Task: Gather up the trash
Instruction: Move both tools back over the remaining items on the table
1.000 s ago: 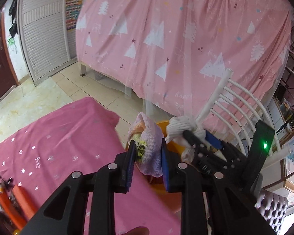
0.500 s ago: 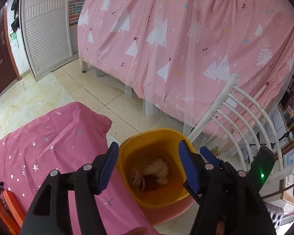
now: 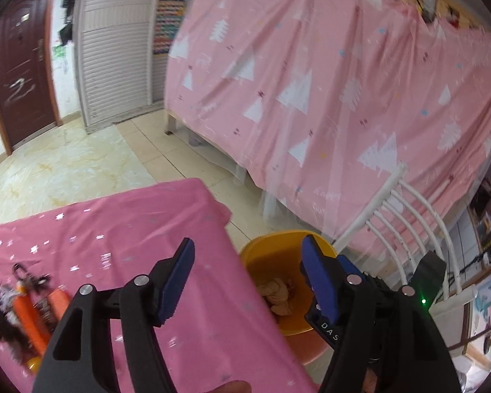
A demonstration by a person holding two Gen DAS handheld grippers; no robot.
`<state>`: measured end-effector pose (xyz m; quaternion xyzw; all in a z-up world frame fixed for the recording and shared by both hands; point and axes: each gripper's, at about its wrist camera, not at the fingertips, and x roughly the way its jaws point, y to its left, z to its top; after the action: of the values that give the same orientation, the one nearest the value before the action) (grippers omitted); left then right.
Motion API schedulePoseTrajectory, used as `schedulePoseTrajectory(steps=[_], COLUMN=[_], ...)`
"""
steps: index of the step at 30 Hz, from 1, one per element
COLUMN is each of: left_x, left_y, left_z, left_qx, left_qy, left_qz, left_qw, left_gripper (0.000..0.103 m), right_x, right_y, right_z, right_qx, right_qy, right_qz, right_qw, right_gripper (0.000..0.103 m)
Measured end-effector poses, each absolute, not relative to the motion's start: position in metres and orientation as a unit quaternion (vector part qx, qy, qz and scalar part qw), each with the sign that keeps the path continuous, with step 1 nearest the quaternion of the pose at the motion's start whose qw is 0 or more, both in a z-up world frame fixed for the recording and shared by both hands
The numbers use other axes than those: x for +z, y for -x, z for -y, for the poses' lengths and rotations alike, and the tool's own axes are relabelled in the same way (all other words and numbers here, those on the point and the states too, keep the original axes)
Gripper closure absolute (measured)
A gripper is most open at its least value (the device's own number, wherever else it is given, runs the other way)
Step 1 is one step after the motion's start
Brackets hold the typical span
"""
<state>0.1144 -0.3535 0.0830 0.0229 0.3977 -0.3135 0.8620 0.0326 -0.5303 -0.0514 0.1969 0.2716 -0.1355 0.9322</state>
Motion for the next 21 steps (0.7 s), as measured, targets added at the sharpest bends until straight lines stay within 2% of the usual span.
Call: schedulePoseTrajectory(steps=[7,11,14,21], left_x=[0.097,0.100,0.101,0.097], left_y=[-0.112,-0.108,-0.104,-0.103], left_z=[0.294,0.270,0.251,0.188], left_qx=[-0.286,-0.271,-0.263,-0.231], left_qy=[0.000,-0.007,-0.013,-0.020], left_qz=[-0.374,-0.364,-0.360,-0.352], left_qw=[0.882,0.891,0.895,0.907], left_gripper=[0.037,0.035,0.035,0.034], right_x=[-0.026,-0.009,-0.002,0.007], right_y=[-0.034,-0.025,-0.022,-0.034], right_z=[0.478,0.470,0.459,0.418], right_qx=[-0.157,-0.137,-0.135,-0.097], right_qy=[-0.111,-0.130,-0.123,-0.105], right_qz=[-0.268,-0.251,-0.249,-0.258], right_qw=[0.944,0.949,0.951,0.955], right_gripper=[0.036,0.035,0.031,0.031])
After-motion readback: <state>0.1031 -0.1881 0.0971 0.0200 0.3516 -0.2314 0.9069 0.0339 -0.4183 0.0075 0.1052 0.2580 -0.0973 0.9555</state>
